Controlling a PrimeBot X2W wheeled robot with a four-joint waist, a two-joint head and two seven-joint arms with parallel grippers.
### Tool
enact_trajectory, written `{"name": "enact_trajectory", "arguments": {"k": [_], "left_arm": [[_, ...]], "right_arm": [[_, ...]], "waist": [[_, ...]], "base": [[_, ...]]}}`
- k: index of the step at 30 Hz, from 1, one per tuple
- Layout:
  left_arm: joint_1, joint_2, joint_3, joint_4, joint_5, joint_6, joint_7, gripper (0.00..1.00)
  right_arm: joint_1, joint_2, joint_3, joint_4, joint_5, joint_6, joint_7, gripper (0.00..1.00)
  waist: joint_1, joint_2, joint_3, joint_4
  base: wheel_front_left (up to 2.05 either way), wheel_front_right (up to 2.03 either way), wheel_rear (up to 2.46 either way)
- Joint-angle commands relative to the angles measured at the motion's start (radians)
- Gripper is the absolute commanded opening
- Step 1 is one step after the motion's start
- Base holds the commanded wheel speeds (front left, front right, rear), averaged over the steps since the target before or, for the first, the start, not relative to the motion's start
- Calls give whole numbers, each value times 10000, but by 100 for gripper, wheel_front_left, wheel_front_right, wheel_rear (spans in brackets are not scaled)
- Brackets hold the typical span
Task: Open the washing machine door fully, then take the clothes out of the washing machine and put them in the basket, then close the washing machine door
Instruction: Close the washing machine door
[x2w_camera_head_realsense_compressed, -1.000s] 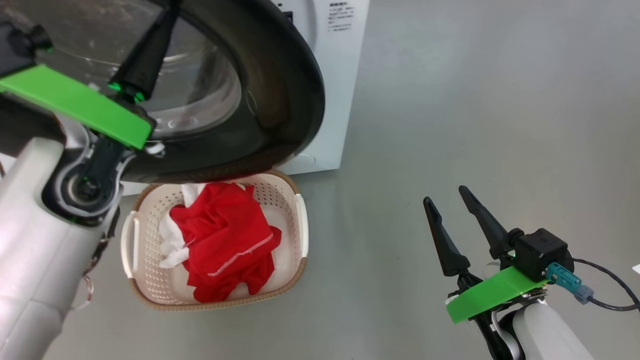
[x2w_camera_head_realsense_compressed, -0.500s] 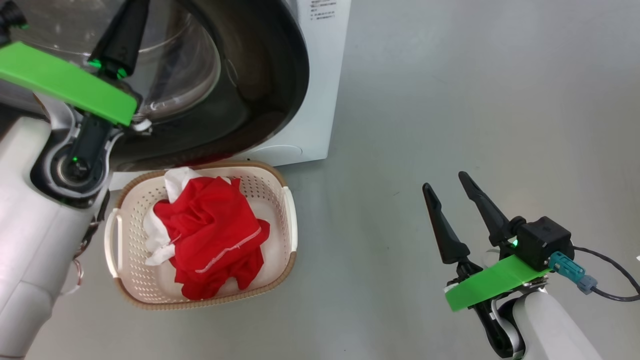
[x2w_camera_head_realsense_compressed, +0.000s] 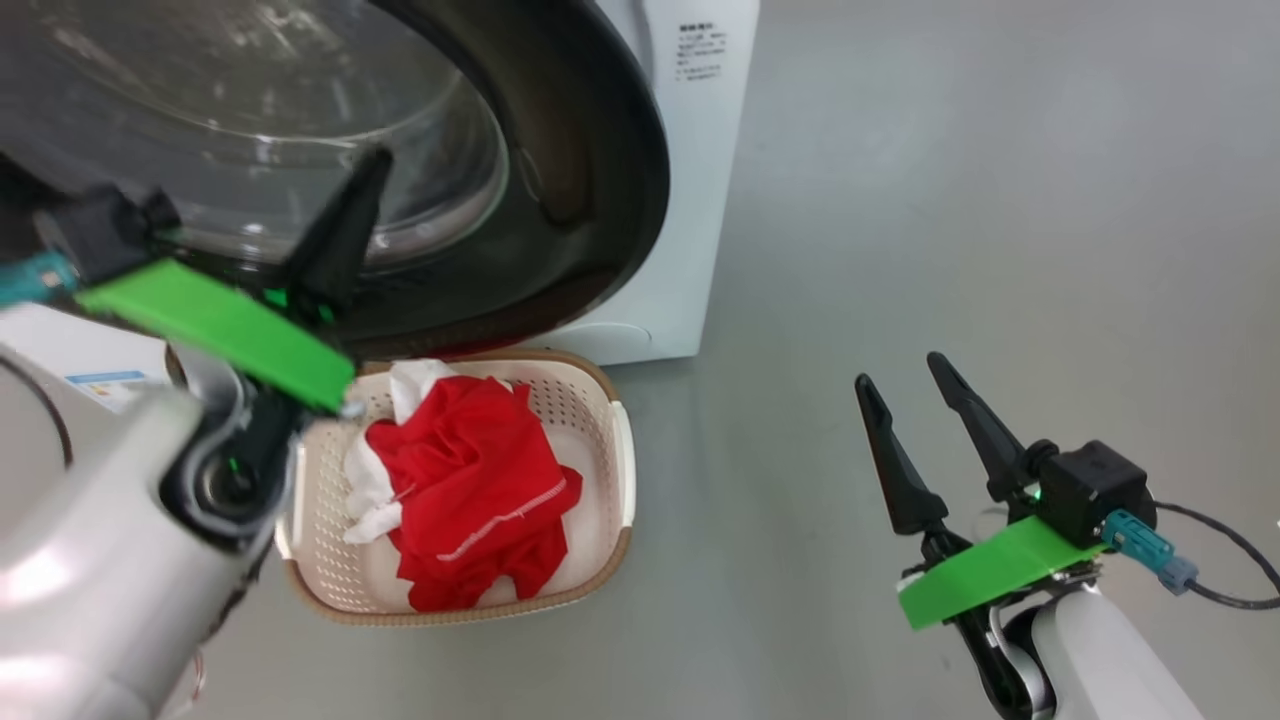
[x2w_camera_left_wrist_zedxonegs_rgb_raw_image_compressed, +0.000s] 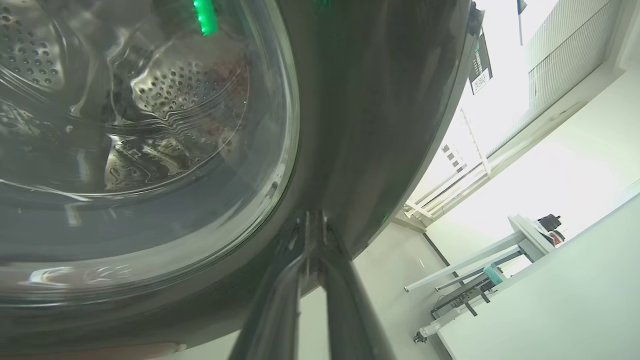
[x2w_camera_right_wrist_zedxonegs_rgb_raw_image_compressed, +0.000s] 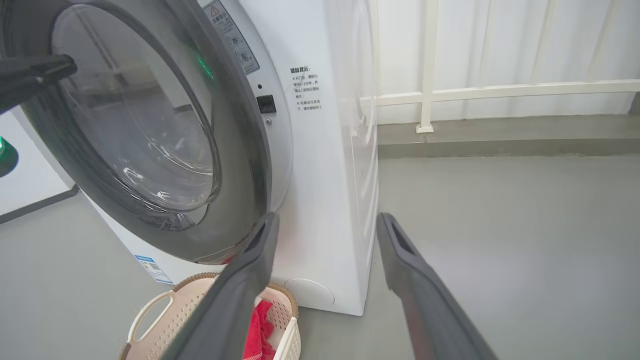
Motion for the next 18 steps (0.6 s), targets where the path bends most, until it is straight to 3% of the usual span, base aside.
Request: {"name": "enact_trajectory", "arguments": {"k": [1, 8, 9, 13, 14, 16, 18], "left_arm": [[98, 530, 183, -226, 195, -63, -171, 9], [1372, 736, -20, -158, 338, -63, -624, 16], [1555, 768, -38, -109, 431, -63, -655, 24], [2396, 803, 269, 96, 547, -63, -710, 37], [2603, 786, 487, 143, 623, -63, -713, 45], [3051, 714, 927, 189, 824, -63, -715, 48], [3511, 657, 1380, 196, 1034, -63, -717, 65]], "right_arm": [[202, 52, 103, -188, -123, 63, -65, 100], [573, -53, -49, -108, -110, 63, -65, 100], [639, -68, -72, -103, -102, 63, -65, 100], [911, -120, -155, -115, -66, 63, -65, 100], [979, -137, -183, -122, -53, 63, -65, 100], [1129, -169, -244, -139, -18, 63, -65, 100], [1269, -196, -298, -155, 27, 63, -65, 100]], "waist": [[0, 0, -288, 256], [0, 0, -790, 613], [0, 0, -863, 660], [0, 0, -1097, 813], [0, 0, -1153, 855], [0, 0, -1267, 936], [0, 0, -1362, 986]], "base": [[0, 0, 0], [0, 0, 0], [0, 0, 0], [0, 0, 0], [0, 0, 0], [0, 0, 0], [0, 0, 0]]}}
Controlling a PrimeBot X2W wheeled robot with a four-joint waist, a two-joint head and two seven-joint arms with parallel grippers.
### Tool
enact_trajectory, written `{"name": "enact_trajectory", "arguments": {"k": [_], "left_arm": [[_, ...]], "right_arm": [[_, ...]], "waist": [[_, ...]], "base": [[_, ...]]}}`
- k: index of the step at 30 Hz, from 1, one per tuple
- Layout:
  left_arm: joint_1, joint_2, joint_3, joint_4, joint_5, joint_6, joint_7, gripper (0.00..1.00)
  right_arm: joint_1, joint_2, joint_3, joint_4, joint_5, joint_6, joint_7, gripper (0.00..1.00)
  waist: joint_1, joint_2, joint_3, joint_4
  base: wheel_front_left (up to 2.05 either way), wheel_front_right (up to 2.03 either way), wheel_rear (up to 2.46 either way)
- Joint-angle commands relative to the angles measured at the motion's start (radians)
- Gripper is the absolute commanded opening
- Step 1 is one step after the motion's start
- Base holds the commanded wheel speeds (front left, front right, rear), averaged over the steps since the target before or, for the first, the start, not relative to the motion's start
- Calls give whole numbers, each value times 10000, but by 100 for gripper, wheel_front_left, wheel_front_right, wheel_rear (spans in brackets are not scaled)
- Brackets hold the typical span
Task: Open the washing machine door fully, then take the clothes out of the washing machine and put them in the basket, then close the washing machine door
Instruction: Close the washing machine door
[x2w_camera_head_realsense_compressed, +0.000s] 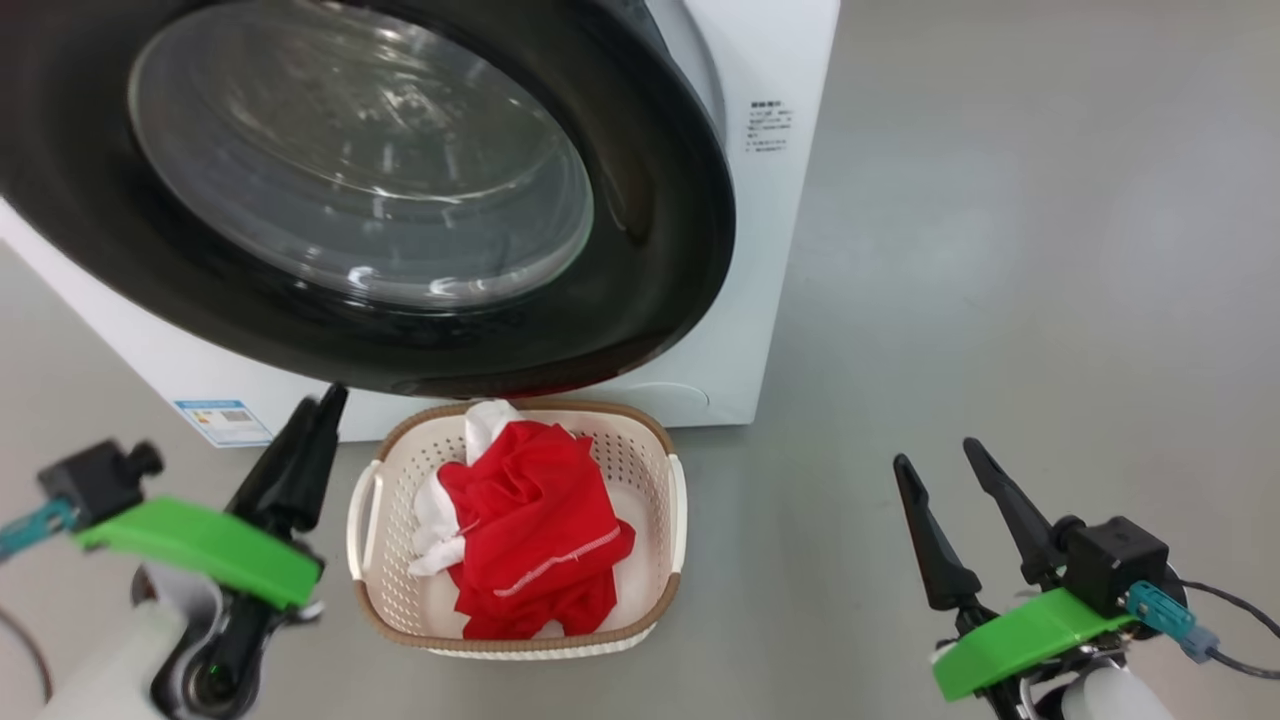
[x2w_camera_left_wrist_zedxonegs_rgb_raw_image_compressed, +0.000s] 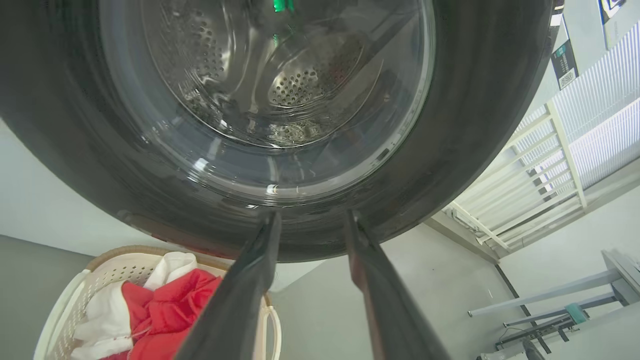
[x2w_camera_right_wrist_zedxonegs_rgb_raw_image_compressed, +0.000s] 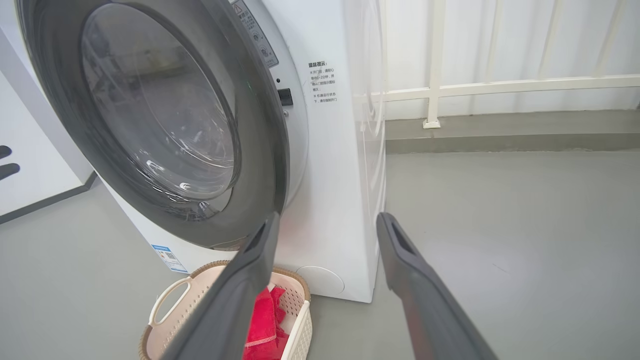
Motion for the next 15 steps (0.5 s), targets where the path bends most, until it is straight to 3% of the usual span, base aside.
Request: {"name": "enact_trajectory", "arguments": {"k": [1, 4, 15], "left_arm": [[217, 320, 742, -142, 274, -58, -119, 75], [872, 256, 1260, -186, 705, -58, -120, 99], [2929, -172, 2826, -489, 2842, -58, -121, 100]], "right_arm": [[65, -126, 140, -265, 31, 63, -65, 100], [261, -173, 66, -279, 78, 63, -65, 100], [749, -306, -55, -253, 143, 63, -65, 100]], "waist": [[0, -1, -207, 158], [0, -1, -347, 213], [0, -1, -743, 156]], "base": [[0, 0, 0], [0, 0, 0], [0, 0, 0]]}}
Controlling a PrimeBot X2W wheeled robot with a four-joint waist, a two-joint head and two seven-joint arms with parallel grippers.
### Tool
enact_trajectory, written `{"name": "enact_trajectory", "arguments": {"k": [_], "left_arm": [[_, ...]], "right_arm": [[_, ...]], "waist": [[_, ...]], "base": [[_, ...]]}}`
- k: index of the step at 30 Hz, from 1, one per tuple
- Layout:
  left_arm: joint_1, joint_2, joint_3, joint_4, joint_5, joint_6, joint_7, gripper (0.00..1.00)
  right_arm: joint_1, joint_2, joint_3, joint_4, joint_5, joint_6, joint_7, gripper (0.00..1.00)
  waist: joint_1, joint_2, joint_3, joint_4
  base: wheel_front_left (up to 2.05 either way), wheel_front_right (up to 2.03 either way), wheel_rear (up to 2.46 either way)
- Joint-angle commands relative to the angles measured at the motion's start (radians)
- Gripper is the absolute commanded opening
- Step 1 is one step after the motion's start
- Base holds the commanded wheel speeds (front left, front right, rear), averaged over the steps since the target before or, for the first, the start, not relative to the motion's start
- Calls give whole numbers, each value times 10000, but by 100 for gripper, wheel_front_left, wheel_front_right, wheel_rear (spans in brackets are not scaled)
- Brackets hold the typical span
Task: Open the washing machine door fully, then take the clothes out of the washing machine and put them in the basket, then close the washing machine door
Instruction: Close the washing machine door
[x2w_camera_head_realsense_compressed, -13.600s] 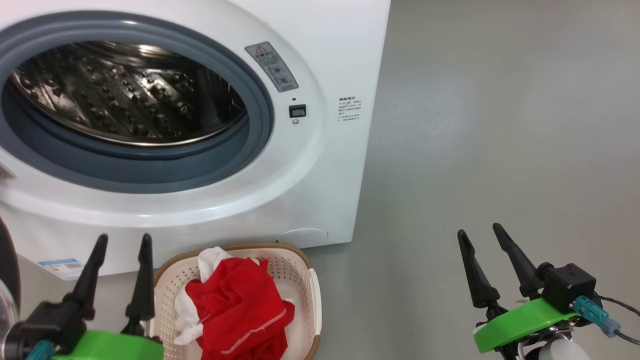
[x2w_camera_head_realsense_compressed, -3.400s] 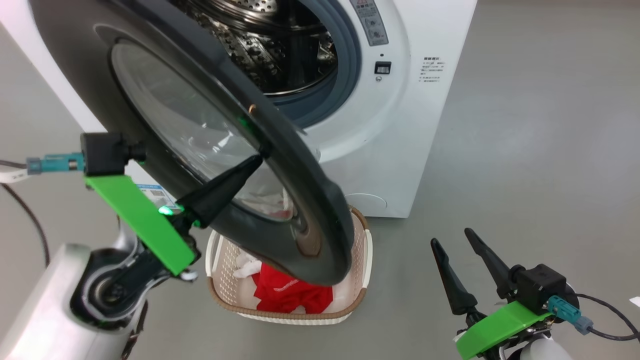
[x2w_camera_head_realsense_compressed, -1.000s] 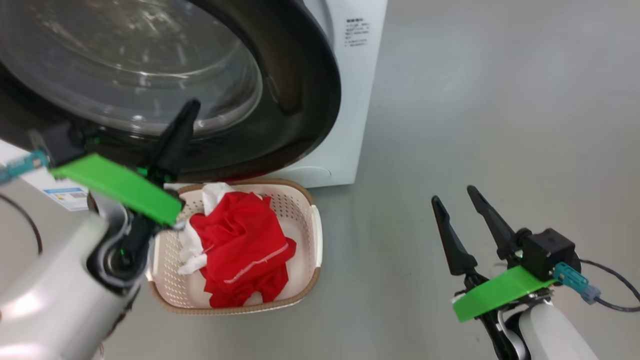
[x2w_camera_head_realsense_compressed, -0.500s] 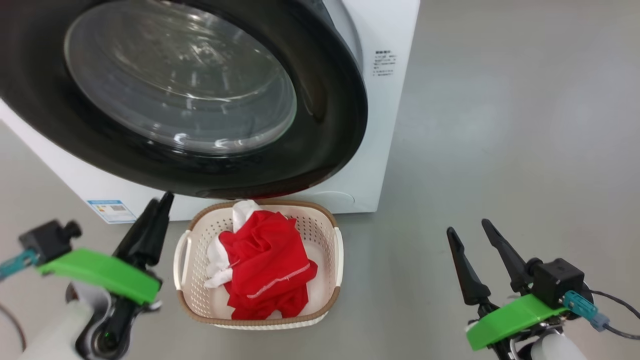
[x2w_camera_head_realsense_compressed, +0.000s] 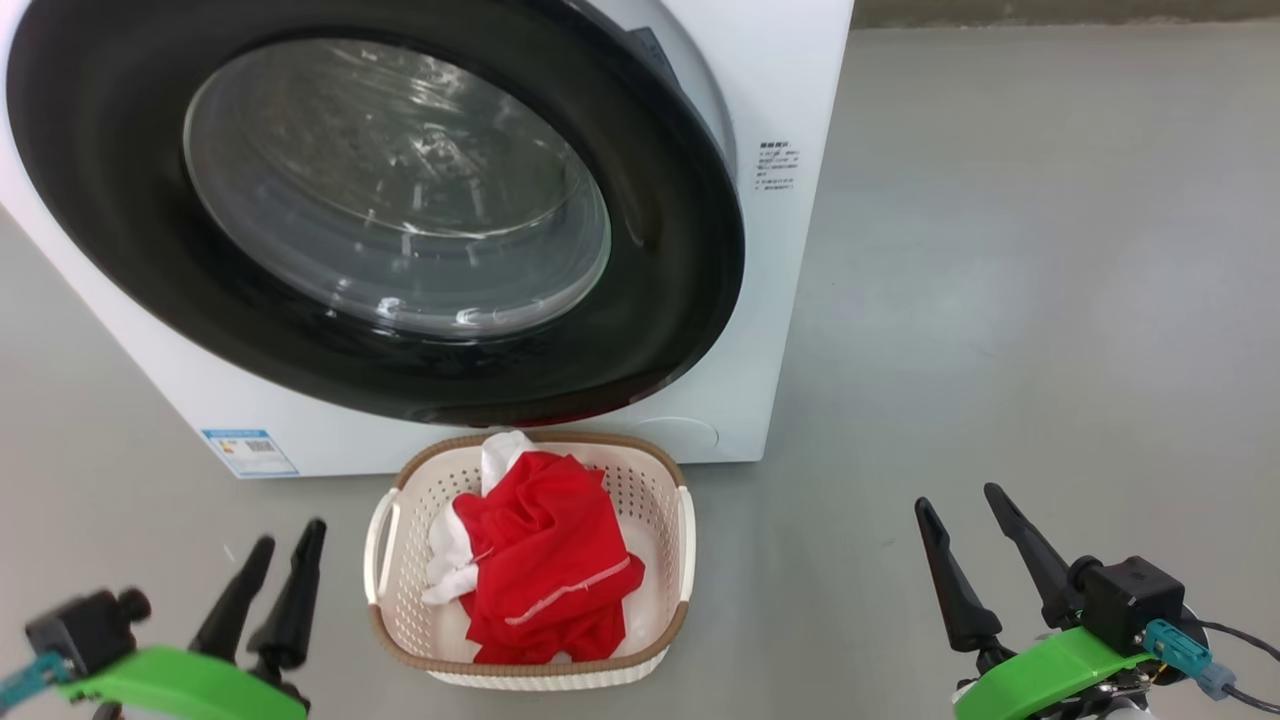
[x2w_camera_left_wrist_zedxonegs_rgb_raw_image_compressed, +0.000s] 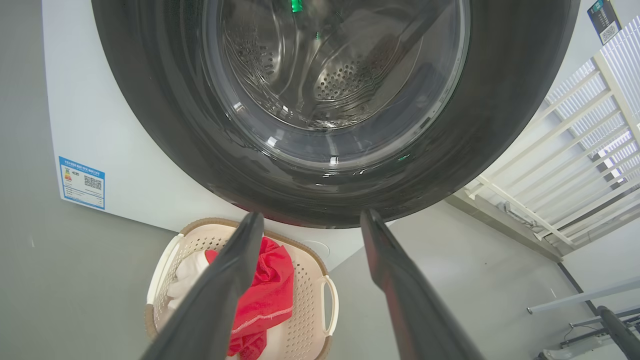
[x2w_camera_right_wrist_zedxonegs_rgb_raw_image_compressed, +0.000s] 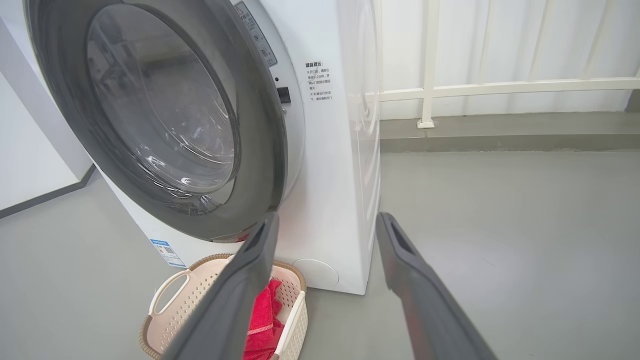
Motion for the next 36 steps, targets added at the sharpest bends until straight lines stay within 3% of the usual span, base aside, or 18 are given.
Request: {"name": "enact_trajectory", "arguments": {"k": [1, 10, 23, 36], "left_arm": [[139, 203, 683, -271, 514, -56, -121, 100], [1573, -555, 2322, -719, 2939, -56, -121, 100], [2677, -1630, 3788, -1521, 5976, -56, -122, 100], [3307, -2564, 4996, -2291, 7724, -56, -122, 100]], "right_arm": [[25, -102, 123, -242, 56, 63, -65, 100], [400, -168, 11, -267, 83, 63, -65, 100], [780, -244, -182, -333, 102, 63, -65, 100], [954, -178, -437, -385, 62, 63, -65, 100]], "waist": [[0, 0, -117, -63], [0, 0, -445, -227], [0, 0, -620, -387], [0, 0, -595, -534]], "base": [[0, 0, 0], [0, 0, 0], [0, 0, 0], [0, 0, 0]]}}
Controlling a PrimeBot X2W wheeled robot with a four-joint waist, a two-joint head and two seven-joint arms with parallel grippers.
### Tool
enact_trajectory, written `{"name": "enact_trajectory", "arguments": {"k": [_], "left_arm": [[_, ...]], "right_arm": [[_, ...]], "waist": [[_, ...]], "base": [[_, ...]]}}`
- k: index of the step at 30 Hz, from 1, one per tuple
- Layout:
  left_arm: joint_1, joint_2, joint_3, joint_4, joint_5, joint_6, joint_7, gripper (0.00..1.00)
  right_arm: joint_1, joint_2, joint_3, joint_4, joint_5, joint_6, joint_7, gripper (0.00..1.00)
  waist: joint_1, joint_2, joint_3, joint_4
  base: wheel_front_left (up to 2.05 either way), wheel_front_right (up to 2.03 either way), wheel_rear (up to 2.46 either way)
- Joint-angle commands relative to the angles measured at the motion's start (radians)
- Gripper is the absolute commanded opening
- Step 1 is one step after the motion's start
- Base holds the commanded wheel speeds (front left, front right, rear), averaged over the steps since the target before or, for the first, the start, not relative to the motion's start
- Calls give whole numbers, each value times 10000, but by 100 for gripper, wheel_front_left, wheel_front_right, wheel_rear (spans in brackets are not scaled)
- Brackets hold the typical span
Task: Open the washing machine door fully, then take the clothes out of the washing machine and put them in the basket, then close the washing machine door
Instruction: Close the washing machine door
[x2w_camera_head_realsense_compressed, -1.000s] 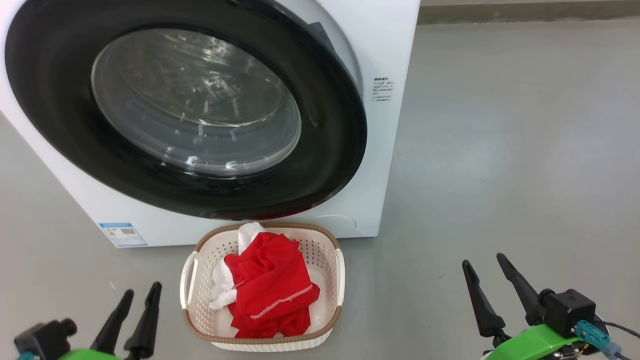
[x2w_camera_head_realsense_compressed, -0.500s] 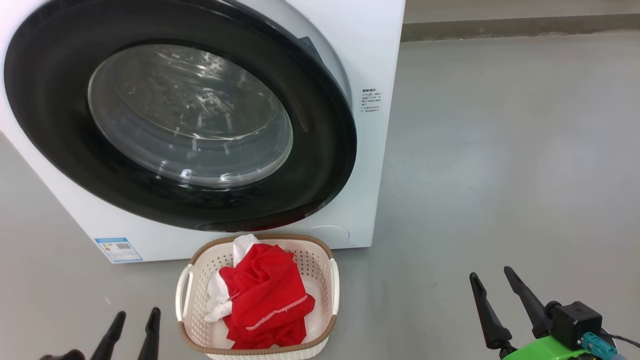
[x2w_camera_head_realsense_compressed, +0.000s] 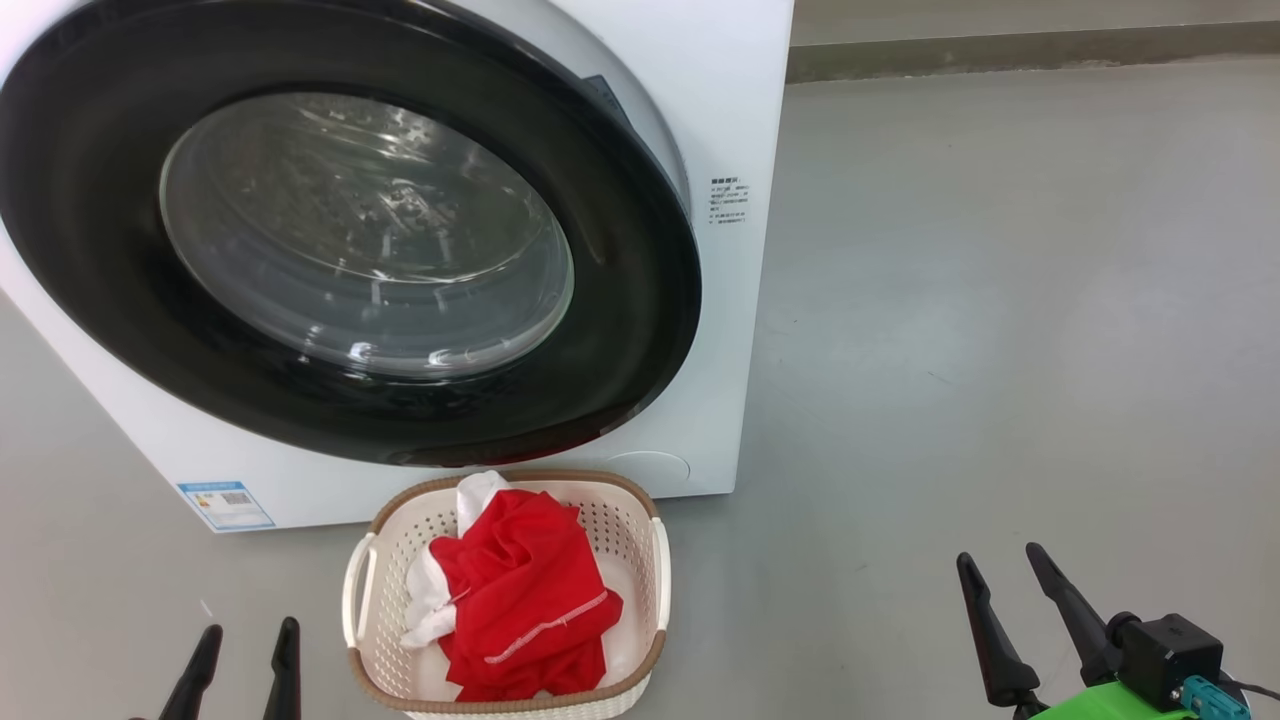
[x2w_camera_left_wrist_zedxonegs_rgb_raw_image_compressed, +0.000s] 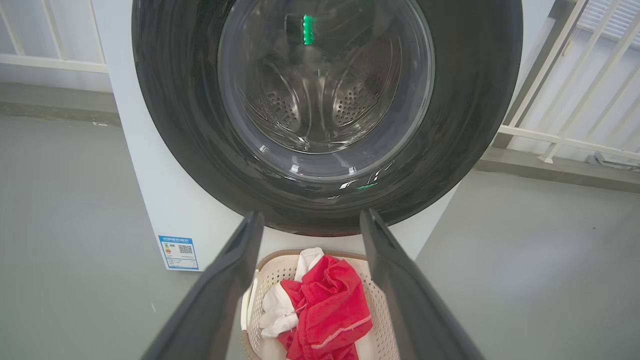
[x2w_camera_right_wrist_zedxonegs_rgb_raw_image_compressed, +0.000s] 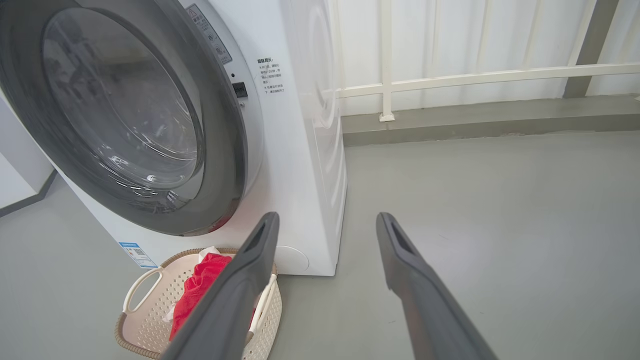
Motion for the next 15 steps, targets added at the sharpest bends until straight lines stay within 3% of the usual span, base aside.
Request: {"name": "enact_trajectory", "arguments": {"k": [1, 15], "left_arm": [[-142, 91, 443, -328, 143, -52, -122, 100], [-103, -124, 552, -529, 518, -52, -122, 100]], "right_arm": [[-70, -114, 138, -276, 21, 63, -65, 100], [-60, -8, 57, -328, -41, 63, -65, 100]], "waist": [[0, 0, 2, 5], [0, 0, 24, 91]], "base": [[0, 0, 0], [0, 0, 0]]}}
